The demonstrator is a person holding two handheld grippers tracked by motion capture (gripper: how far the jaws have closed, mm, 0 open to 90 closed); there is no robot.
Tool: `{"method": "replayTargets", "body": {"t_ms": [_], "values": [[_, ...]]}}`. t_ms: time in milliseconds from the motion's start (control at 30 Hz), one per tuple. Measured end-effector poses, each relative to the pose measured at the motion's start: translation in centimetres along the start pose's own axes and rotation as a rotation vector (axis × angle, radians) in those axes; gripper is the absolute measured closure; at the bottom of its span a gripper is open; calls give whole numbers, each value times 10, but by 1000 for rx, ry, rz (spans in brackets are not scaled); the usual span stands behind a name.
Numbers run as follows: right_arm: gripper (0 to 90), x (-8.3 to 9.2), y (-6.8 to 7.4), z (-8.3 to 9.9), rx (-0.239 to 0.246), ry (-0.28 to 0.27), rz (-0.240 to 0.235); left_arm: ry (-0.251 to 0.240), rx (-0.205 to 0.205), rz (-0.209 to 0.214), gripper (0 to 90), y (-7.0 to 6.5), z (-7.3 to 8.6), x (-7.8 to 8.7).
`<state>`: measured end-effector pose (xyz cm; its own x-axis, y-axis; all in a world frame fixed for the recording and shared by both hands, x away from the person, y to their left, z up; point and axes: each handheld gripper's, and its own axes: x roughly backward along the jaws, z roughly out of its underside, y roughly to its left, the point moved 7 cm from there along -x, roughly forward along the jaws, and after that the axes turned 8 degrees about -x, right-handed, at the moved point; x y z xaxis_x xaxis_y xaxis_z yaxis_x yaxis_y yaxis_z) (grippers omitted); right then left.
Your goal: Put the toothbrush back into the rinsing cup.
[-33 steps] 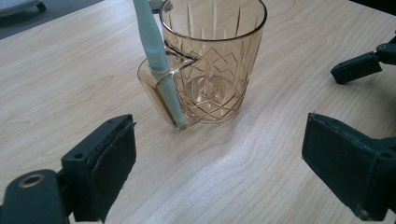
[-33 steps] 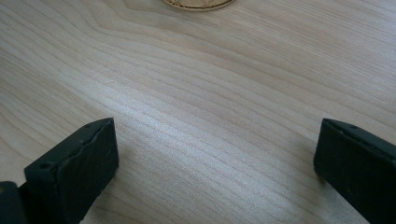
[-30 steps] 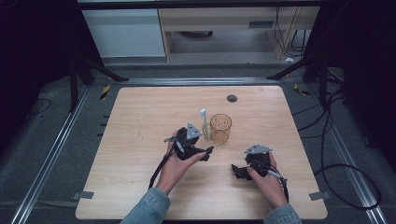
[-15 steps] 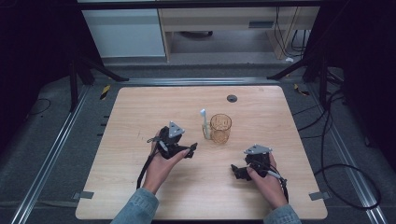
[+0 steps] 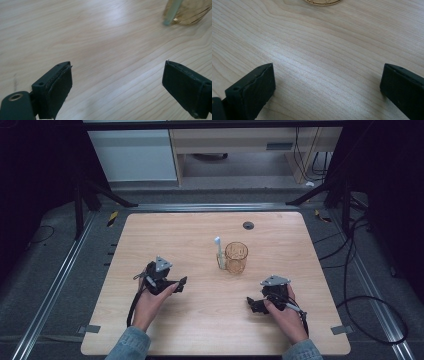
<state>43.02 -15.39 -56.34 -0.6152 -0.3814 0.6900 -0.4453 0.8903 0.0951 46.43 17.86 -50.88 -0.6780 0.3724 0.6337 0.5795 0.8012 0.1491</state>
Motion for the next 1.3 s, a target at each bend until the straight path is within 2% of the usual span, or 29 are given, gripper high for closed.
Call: {"method": "replayTargets", "body": {"t_ms": [67,200,500,600,733,967,1167,1300], "values": [[3,0,0,0,1,0,0,7,26,-11,86,8,10,2],[3,0,1,0,-3,0,-1,32,43,-37,88,25,30,6],[4,0,2,0,1,2,-3,58,92,-105,84,58,55,14],[4,0,2,0,-1,2,0,70,92,-122,86,67,63,12],[3,0,2,0,0,2,1,67,100,-147,86,76,68,13],[3,0,2,0,-1,2,-1,78,114,-164,84,89,71,8],[3,0,2,0,-1,2,0,104,117,-159,80,94,75,3],[3,0,2,0,-1,2,0,100,119,-156,78,94,76,0]]}}
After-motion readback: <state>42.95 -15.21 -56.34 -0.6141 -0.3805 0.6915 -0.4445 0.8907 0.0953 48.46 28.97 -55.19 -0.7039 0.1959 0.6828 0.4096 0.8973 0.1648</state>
